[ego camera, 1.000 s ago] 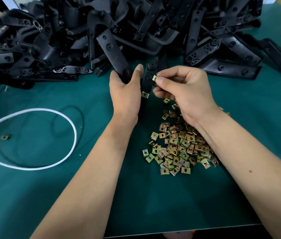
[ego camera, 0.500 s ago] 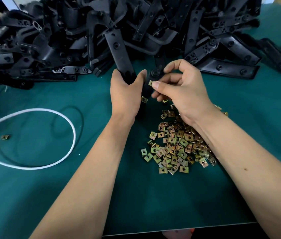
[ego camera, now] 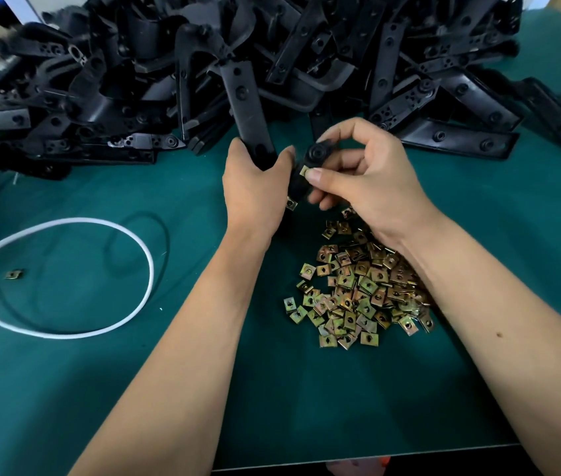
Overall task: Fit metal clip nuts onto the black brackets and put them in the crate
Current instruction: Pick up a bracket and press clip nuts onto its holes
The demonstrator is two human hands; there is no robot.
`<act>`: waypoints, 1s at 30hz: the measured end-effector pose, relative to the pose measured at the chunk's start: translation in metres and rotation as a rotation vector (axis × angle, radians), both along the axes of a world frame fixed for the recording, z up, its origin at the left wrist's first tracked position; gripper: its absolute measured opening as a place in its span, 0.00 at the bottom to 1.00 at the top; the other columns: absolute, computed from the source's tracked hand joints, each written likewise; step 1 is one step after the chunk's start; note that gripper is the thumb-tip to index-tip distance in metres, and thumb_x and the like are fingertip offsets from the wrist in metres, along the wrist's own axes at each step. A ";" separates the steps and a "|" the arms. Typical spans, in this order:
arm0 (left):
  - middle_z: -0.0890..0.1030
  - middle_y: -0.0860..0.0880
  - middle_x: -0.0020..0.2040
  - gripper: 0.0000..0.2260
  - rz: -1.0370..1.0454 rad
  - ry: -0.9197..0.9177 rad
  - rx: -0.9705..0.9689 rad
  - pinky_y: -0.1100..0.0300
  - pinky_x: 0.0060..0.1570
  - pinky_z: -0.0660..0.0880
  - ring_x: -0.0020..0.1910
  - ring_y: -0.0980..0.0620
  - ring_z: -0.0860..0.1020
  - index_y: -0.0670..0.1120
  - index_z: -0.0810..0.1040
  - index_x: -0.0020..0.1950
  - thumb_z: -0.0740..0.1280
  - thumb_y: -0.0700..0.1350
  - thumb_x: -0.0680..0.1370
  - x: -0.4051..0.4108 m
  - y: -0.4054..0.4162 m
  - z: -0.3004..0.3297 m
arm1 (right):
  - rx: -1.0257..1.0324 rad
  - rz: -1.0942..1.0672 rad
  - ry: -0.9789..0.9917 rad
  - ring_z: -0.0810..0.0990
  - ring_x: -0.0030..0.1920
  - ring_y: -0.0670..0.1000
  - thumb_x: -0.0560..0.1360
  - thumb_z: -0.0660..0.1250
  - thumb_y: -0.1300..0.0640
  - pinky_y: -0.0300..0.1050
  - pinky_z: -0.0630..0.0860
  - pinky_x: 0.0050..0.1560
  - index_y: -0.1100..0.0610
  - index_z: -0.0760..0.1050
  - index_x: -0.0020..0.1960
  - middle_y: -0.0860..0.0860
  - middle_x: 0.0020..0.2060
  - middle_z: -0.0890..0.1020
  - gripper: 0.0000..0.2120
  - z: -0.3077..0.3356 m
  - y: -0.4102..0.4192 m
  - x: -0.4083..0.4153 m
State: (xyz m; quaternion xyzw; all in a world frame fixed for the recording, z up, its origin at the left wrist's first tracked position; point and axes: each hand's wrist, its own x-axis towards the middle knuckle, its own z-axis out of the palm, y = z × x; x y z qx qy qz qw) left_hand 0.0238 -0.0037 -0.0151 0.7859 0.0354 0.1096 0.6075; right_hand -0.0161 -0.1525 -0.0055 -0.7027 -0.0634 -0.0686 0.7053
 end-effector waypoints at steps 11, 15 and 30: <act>0.80 0.55 0.41 0.12 -0.199 -0.004 -0.179 0.58 0.38 0.76 0.40 0.58 0.79 0.48 0.78 0.59 0.71 0.51 0.79 0.005 0.027 0.006 | -0.782 -0.044 -0.271 0.79 0.46 0.43 0.70 0.81 0.58 0.30 0.73 0.46 0.55 0.86 0.57 0.45 0.47 0.83 0.15 0.003 -0.012 0.002; 0.83 0.49 0.56 0.15 -0.474 -0.178 0.024 0.51 0.49 0.81 0.49 0.52 0.82 0.49 0.81 0.60 0.77 0.47 0.74 0.004 0.033 0.005 | -0.838 -0.196 -0.302 0.79 0.50 0.45 0.74 0.77 0.58 0.29 0.69 0.49 0.57 0.84 0.61 0.47 0.49 0.82 0.15 0.001 -0.019 0.005; 0.80 0.51 0.47 0.10 -0.463 -0.322 0.357 0.43 0.41 0.78 0.40 0.48 0.79 0.46 0.82 0.49 0.78 0.41 0.72 0.008 0.028 -0.012 | -0.882 -0.149 -0.243 0.79 0.46 0.35 0.72 0.80 0.55 0.22 0.66 0.47 0.53 0.85 0.60 0.46 0.53 0.85 0.17 -0.006 -0.030 0.011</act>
